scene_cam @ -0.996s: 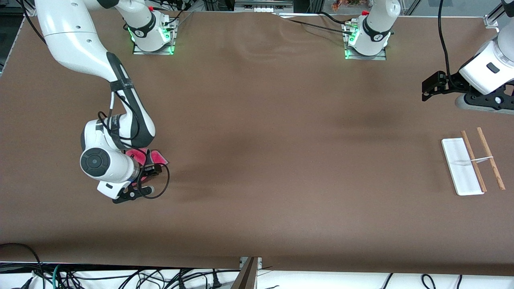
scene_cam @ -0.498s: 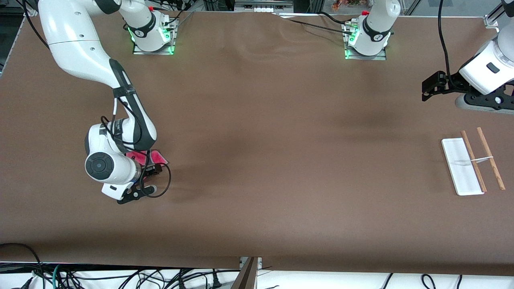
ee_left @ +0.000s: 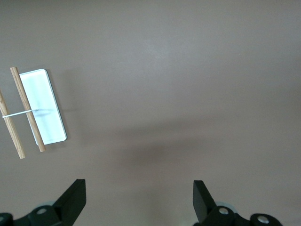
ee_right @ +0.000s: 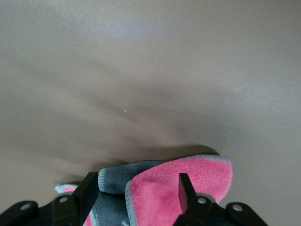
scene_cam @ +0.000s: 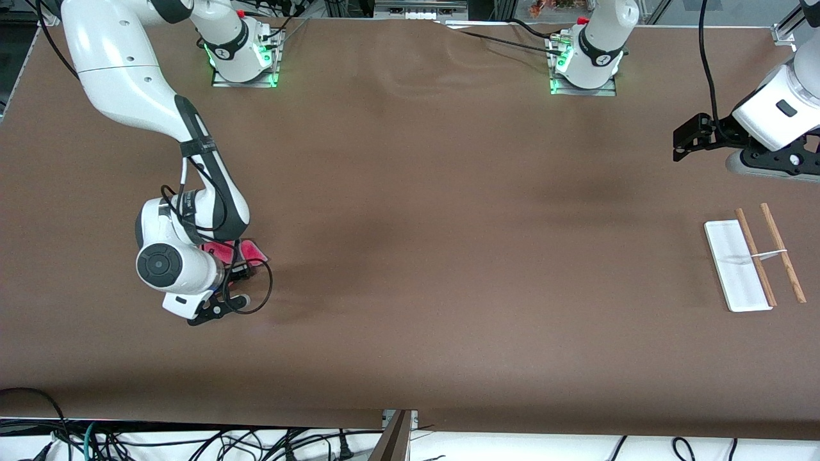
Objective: Pass towel and hang on rack
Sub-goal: 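Close the right gripper on the towel's edge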
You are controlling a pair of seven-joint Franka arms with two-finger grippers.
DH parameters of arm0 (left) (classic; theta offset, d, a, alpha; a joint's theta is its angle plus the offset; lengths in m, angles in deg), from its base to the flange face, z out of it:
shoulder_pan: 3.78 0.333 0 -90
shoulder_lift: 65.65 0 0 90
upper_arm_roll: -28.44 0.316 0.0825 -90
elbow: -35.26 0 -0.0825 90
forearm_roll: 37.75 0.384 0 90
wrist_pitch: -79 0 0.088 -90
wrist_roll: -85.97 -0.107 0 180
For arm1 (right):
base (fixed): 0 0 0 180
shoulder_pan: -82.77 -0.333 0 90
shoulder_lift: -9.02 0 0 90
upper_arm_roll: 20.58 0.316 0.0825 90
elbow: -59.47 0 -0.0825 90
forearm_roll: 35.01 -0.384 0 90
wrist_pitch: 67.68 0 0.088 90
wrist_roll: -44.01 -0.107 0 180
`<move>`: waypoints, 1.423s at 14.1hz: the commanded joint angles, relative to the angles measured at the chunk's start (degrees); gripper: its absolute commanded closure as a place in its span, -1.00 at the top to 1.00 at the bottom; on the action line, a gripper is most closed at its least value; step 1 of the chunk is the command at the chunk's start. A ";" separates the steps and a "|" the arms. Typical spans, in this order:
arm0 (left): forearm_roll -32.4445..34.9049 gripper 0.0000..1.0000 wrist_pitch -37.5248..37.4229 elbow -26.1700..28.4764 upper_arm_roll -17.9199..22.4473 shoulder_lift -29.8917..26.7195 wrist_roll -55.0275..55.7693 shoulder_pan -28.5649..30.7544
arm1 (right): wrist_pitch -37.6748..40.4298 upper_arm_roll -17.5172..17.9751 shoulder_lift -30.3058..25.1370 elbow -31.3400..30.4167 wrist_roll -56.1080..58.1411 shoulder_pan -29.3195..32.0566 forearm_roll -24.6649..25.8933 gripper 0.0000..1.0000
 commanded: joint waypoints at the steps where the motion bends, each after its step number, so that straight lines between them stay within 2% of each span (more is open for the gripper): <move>1: -1.20 1.00 -0.89 -1.40 -0.54 0.45 0.15 0.57 | -0.62 0.20 0.07 -0.50 2.56 0.40 1.65 0.54; 2: -1.20 1.00 -0.89 -1.40 -0.54 0.45 0.15 0.57 | -0.62 0.20 0.25 -0.50 2.74 0.40 1.74 0.52; 4: -1.20 1.00 -0.89 -1.40 -0.45 0.45 0.15 0.57 | -0.27 0.20 0.25 -0.50 3.18 0.40 1.74 0.24; 8: -1.20 1.00 -0.89 -1.40 -0.45 0.45 0.15 0.57 | -0.27 0.20 0.25 -0.59 4.06 0.49 1.74 -0.18; 10: -1.20 1.00 -0.89 -1.40 -0.45 0.45 0.15 0.57 | -0.27 0.20 0.25 -0.41 4.06 0.58 1.74 -0.24; 13: -1.20 1.00 -0.89 -1.40 -0.45 0.45 0.15 0.57 | -0.27 0.20 -0.02 -0.32 4.06 0.66 1.74 -0.47; 14: -1.20 1.00 -0.89 -1.40 -0.45 0.45 0.15 0.57 | -0.27 0.20 -0.02 -0.41 4.06 0.75 1.65 -0.59; 16: -1.20 1.00 -0.89 -1.40 -0.54 0.45 0.15 0.57 | -0.18 0.20 -0.02 -0.32 4.06 0.84 1.56 -0.99; 20: -1.20 1.00 -0.89 -1.49 -0.63 0.45 0.15 0.48 | -0.10 0.29 -1.41 0.29 3.88 0.75 1.03 -1.00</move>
